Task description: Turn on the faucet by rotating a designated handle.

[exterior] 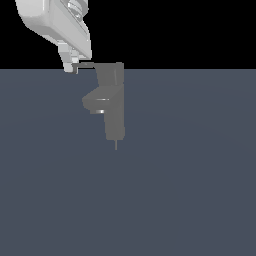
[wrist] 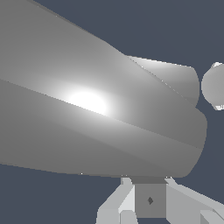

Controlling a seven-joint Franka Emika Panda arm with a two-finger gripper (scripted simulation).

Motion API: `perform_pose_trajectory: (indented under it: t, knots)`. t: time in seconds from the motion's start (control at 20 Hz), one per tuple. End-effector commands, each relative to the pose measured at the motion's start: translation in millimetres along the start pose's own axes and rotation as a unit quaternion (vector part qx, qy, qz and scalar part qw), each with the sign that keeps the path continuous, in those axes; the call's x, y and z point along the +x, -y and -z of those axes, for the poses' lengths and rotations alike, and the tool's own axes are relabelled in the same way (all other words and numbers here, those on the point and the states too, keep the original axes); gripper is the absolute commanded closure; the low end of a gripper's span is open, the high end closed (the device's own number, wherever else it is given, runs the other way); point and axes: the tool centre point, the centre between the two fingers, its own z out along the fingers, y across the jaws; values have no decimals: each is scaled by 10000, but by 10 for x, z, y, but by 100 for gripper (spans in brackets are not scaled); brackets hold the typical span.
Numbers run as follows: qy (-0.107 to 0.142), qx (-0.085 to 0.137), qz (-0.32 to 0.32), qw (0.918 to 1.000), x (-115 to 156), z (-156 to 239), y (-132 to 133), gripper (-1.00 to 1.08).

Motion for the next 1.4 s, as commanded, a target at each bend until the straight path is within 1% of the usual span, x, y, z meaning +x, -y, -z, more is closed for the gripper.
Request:
perform_pose_trajectory:
  t: [0.0,0.2,0.25,0.3,1.2,1.25,1.3,1.35]
  knots:
    - [8,22,-41,10000,95,33,-49,108]
    - [11,24,-38,10000,171,38,-141,108]
    - [11,24,-38,10000,171,38,-141,108]
    - [-15,-5,9,10000,104,0,-142,108]
    - [13,24,-34,10000,1230,36,-190,108]
    - [13,24,-34,10000,1230,36,-190,108]
    - [-13,-1,100,9999,1037,12,-211,108]
    - [-12,0,95,10000,1068,13,-187,108]
